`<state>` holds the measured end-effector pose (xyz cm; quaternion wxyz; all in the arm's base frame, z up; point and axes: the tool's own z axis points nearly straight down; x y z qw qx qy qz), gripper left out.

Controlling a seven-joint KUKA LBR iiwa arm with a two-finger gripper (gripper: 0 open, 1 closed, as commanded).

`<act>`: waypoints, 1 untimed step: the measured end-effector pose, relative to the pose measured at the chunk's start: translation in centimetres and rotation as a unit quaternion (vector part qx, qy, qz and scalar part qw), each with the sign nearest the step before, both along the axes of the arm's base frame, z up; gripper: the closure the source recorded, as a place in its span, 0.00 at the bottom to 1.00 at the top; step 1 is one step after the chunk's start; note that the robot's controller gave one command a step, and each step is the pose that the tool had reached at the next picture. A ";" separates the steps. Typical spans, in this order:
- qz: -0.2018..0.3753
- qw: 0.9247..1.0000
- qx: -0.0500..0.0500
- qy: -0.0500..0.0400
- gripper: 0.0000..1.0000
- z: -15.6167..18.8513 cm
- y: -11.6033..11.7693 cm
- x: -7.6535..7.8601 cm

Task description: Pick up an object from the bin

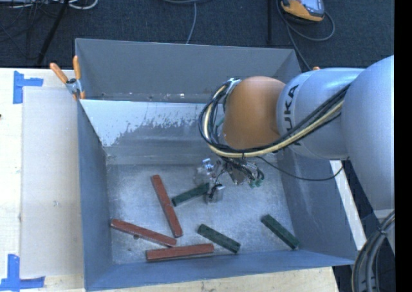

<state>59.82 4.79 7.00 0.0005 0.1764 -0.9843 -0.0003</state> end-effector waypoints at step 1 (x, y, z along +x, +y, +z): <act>0.020 1.000 0.000 -0.006 1.00 13.7 -2.0 1.2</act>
Offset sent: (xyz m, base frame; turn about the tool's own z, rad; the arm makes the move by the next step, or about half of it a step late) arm 0.0091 -0.0196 0.1320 -0.0421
